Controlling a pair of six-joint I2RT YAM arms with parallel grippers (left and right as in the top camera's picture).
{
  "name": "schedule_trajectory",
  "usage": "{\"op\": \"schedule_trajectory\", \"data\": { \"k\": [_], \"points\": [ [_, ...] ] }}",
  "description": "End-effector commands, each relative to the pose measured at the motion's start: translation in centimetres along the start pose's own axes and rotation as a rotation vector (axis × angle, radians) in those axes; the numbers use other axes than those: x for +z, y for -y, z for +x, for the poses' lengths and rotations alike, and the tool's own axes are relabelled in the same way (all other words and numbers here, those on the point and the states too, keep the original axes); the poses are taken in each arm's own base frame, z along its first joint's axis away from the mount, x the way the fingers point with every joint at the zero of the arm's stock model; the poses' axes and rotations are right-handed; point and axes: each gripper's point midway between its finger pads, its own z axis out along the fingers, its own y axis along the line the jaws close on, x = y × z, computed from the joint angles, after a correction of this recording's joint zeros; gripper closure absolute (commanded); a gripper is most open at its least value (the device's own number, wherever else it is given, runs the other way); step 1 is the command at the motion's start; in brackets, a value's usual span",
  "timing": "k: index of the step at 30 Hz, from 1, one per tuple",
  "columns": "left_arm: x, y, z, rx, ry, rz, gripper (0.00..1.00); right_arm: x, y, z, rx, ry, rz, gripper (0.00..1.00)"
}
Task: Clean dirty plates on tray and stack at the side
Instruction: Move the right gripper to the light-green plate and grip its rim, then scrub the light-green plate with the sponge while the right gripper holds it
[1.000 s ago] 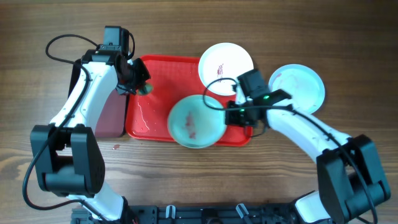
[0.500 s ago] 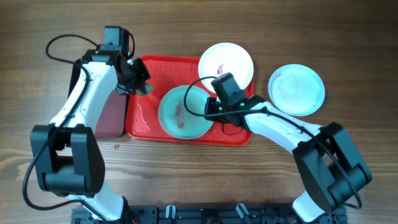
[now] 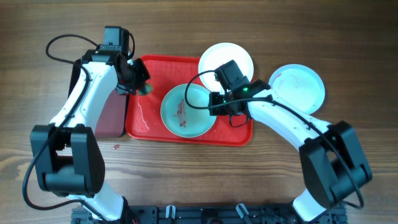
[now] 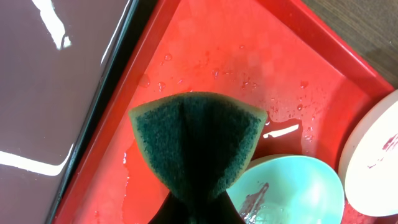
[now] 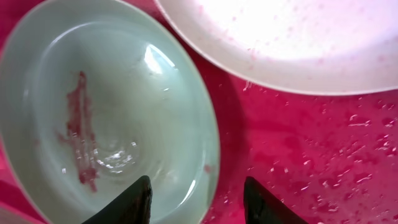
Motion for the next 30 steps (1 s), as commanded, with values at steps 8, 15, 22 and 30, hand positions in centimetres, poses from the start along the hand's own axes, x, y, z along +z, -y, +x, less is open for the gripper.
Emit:
{"op": "schedule_trajectory", "data": {
  "k": [8, 15, 22, 30],
  "points": [
    [0.4, 0.3, 1.5, 0.118, -0.065, 0.024, 0.96, 3.6, -0.6, -0.3, 0.068, -0.065, -0.013, 0.75],
    [0.4, 0.1, 1.8, 0.116, -0.078, 0.018, 0.96, 4.9, -2.7, -0.3, 0.179, -0.047, -0.051, 0.96],
    [0.4, 0.0, 2.0, 0.114, -0.087, 0.014, 0.96, 5.4, -3.4, -0.9, 0.161, -0.015, -0.07, 0.79],
    [1.6, 0.0, 5.5, 0.155, -0.174, -0.018, 0.96, 5.3, -3.9, -1.7, 0.104, 0.013, -0.097, 0.96]
  ]
}}
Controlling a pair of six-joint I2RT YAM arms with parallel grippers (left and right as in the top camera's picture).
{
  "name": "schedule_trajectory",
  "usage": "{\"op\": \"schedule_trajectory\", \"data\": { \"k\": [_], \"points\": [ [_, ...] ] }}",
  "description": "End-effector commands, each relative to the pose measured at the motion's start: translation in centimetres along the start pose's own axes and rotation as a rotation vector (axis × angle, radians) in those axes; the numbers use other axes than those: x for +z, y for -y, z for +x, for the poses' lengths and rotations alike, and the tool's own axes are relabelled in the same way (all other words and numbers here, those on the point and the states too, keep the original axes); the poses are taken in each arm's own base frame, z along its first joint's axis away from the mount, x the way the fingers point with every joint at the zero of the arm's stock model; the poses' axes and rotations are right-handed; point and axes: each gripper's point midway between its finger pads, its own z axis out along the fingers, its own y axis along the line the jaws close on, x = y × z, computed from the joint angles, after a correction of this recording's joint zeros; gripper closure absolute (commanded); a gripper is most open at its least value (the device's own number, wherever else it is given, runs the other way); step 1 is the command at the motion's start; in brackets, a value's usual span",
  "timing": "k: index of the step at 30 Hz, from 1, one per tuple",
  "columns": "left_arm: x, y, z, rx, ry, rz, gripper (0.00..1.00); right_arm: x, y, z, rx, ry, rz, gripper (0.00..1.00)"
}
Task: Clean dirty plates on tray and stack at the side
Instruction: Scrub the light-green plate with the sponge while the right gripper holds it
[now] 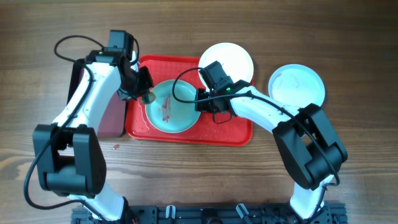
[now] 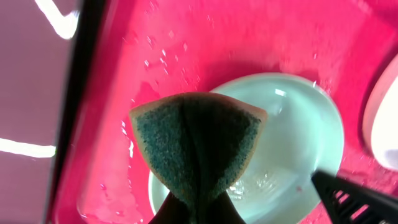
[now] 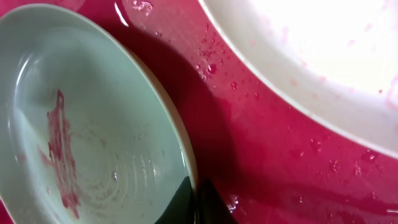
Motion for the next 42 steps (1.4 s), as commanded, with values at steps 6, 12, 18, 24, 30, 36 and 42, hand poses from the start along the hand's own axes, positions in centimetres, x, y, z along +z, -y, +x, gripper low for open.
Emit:
{"op": "schedule_trajectory", "data": {
  "k": [6, 12, 18, 24, 30, 36, 42],
  "points": [
    [4.7, 0.5, 5.4, 0.233, -0.096, -0.025, 0.96, 0.6, -0.1, -0.2, -0.047, 0.001, -0.004, 0.96],
    [7.2, -0.9, 5.1, 0.267, -0.017, -0.062, 0.96, 0.6, -0.1, -0.3, -0.048, 0.002, -0.005, 0.96],
    [8.5, -0.2, 3.7, 0.334, 0.1, -0.038, 0.96, 0.6, -0.1, -0.3, -0.048, 0.001, -0.005, 0.96],
    [9.1, 3.1, 6.1, 0.42, 0.063, 0.032, 0.96, 0.6, -0.1, -0.3, -0.049, 0.002, -0.005, 0.96],
    [9.0, 2.9, 4.6, 0.441, 0.159, -0.067, 0.96, 0.6, -0.1, -0.3, -0.051, 0.001, -0.004, 0.96],
    [6.3, -4.4, 1.1, 0.21, 0.344, -0.473, 0.96, 0.6, -0.1, -0.2, -0.055, 0.0, -0.003, 0.96],
    [7.7, -2.5, 3.2, 0.286, 0.238, -0.366, 0.96, 0.6, -0.1, -0.2, -0.055, 0.0, -0.003, 0.96]
  ]
}}
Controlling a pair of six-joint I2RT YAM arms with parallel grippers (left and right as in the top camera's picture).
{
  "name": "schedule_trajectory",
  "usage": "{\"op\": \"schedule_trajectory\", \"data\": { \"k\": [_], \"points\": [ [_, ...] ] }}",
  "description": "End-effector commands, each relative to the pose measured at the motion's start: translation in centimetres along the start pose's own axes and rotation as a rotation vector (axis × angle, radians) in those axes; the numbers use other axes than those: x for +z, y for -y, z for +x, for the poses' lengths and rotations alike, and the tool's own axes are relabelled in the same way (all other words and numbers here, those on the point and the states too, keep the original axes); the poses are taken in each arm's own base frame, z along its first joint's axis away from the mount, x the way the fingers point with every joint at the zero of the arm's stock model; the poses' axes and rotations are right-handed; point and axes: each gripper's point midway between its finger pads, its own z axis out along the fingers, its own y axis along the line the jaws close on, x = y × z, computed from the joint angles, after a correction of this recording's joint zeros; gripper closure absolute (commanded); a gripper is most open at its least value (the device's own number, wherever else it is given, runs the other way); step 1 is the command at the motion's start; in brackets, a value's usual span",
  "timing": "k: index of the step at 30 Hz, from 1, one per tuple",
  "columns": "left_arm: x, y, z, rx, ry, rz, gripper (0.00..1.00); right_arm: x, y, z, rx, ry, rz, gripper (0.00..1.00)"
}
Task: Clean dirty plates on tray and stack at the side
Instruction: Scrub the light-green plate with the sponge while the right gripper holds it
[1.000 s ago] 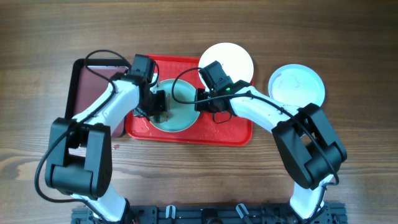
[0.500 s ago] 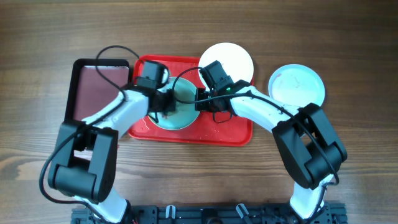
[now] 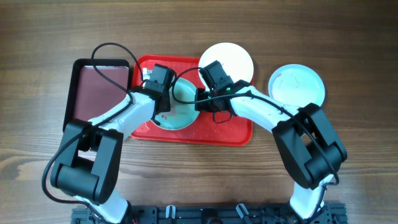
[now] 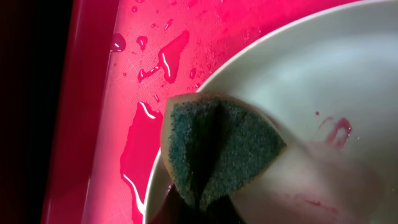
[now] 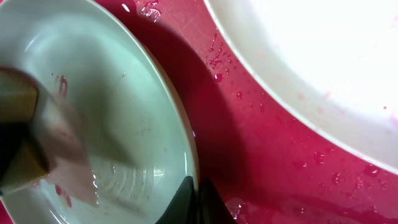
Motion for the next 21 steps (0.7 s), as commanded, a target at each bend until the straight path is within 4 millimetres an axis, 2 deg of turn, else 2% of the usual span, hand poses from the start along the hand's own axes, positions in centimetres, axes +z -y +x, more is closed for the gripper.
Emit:
{"op": "schedule_trajectory", "data": {
  "k": [1, 3, 5, 7, 9, 13, 16, 18, 21],
  "points": [
    [0.6, 1.6, 2.9, 0.081, -0.102, 0.088, 0.96, 0.5, 0.0, 0.0, -0.021, -0.008, 0.002, 0.96],
    [-0.5, 5.4, 5.3, 0.169, -0.194, 0.296, 0.96, 0.5, 0.0, 0.0, -0.02, -0.007, 0.002, 0.96],
    [-2.3, 8.3, 7.4, 0.246, -0.278, 0.491, 0.96, 0.4, 0.2, -0.2, -0.013, -0.007, 0.001, 0.96],
    [-3.8, 9.9, 8.9, 0.287, -0.337, 0.619, 0.96, 0.4, 0.4, -0.3, -0.004, -0.008, -0.002, 0.96],
    [-4.1, 10.3, 9.2, 0.307, -0.341, 0.645, 0.96, 0.3, 0.4, -0.3, 0.0, -0.01, -0.006, 0.96],
    [-2.1, 9.0, 6.3, 0.265, -0.216, 0.499, 0.96, 0.3, 0.3, -0.3, -0.001, -0.015, -0.012, 0.96],
    [-0.5, 7.0, 2.1, 0.12, -0.051, 0.312, 0.96, 0.3, 0.3, -0.3, -0.001, -0.015, -0.012, 0.96],
    [-0.3, 6.2, -0.6, 0.057, 0.06, 0.244, 0.96, 0.3, 0.3, -0.3, -0.001, -0.015, -0.012, 0.96],
    [-0.5, 5.9, -3.3, 0.014, 0.176, 0.209, 0.96, 0.3, 0.3, -0.2, 0.0, -0.016, -0.012, 0.95]
  ]
}}
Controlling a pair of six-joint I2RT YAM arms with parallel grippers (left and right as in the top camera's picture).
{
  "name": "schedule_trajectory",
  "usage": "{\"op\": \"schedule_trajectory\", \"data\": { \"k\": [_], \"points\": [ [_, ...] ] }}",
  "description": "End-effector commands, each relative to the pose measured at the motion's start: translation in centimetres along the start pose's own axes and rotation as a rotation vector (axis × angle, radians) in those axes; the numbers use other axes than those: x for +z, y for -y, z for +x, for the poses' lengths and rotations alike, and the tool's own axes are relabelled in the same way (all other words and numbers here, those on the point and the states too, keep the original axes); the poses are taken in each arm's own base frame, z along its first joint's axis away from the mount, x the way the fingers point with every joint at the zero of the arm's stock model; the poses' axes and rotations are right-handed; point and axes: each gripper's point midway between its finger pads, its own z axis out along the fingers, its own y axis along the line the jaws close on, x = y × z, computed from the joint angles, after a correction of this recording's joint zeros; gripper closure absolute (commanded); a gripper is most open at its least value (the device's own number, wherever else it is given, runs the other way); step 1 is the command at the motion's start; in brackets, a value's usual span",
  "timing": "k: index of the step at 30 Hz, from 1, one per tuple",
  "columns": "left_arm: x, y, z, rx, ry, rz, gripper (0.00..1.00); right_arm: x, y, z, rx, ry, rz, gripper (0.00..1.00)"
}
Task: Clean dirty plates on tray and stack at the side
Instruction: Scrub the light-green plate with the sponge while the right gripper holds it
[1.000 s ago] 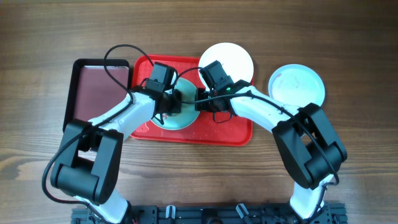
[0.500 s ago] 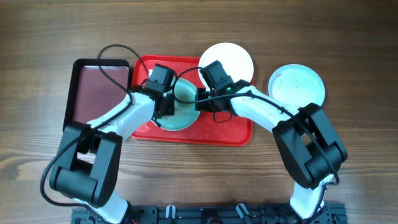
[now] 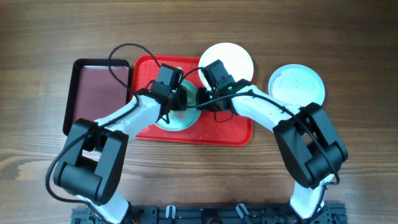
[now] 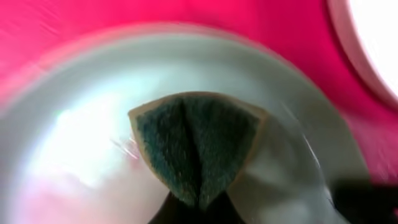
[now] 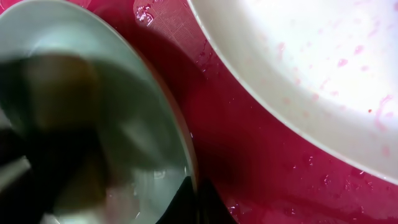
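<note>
A mint-green plate (image 3: 179,121) lies on the red tray (image 3: 239,132). My left gripper (image 3: 176,98) is shut on a folded green sponge (image 4: 198,144) and presses it into the plate's middle (image 4: 81,140); that view is blurred. My right gripper (image 3: 200,99) is shut on the green plate's right rim (image 5: 186,155). The left gripper shows as a dark blur (image 5: 56,124) inside the plate. A white plate with pink specks (image 3: 235,57) lies over the tray's far right corner (image 5: 298,68). A second pale plate (image 3: 298,86) sits on the table to the right.
A dark maroon rectangular tray (image 3: 96,93) lies left of the red tray. Water drops wet the red tray floor (image 5: 261,174). A small red spot (image 3: 115,147) marks the wooden table in front of the maroon tray.
My left gripper has moved the sponge from the green plate's left edge to its middle, closer to the right gripper. The red smear no longer shows. The right gripper still holds the rim.
At first the sponge hung over the tray's left corner, and my right gripper stood open around the smeared green plate's rim. Then it was shut on the rim, with the plate further left. The sponge then lay on the smear, and now at the plate's middle.
</note>
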Motion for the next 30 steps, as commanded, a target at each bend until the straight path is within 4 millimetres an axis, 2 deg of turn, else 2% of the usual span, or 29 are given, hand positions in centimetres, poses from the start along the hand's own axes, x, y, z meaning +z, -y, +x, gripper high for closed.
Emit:
{"op": "schedule_trajectory", "data": {
  "k": [1, 5, 9, 12, 13, 17, 20, 22, 26, 28, 30],
  "points": [
    [0.1, -2.8, -2.0, -0.061, 0.118, -0.17, 0.96, 0.4, 0.0, 0.0, -0.009, -0.012, -0.008, 0.96],
    [0.1, -3.7, 0.4, -0.059, 0.02, -0.211, 0.96, 0.4, 0.0, 0.0, -0.012, -0.014, -0.007, 0.96],
    [-1.0, -6.4, 5.9, -0.252, -0.189, -0.318, 0.96, 0.4, -0.2, 0.1, -0.012, -0.02, -0.016, 0.96],
    [-1.5, -5.7, 8.7, -0.308, -0.357, -0.197, 0.96, 0.3, -0.4, 0.2, -0.007, -0.036, -0.045, 0.96],
    [-1.6, -5.4, 9.1, -0.313, -0.389, -0.153, 0.96, 0.3, -0.3, 0.2, -0.011, -0.042, -0.054, 0.96],
    [-2.2, -3.6, 9.5, -0.313, -0.473, 0.079, 0.96, 0.8, -0.1, 0.5, -0.014, -0.093, -0.11, 0.96],
    [-3.6, -0.1, 8.9, -0.207, -0.485, 0.396, 0.96, 1.3, -0.3, 0.8, -0.019, -0.111, -0.139, 0.96],
    [-4.3, 1.6, 9.0, -0.098, -0.47, 0.514, 0.96, 1.3, -0.7, 0.7, -0.03, -0.108, -0.159, 0.96],
    [-4.0, 2.8, 9.5, 0.073, -0.448, 0.51, 0.96, 1.3, -0.7, 0.6, -0.036, -0.105, -0.162, 0.95],
    [-2.9, 1.6, 9.1, 0.074, -0.426, 0.397, 0.96, 1.3, -0.7, 0.6, -0.038, -0.105, -0.163, 0.96],
    [-1.6, -0.9, 8.1, -0.02, -0.386, 0.217, 0.96, 1.3, -0.7, 0.6, -0.038, -0.105, -0.163, 0.96]
  ]
}}
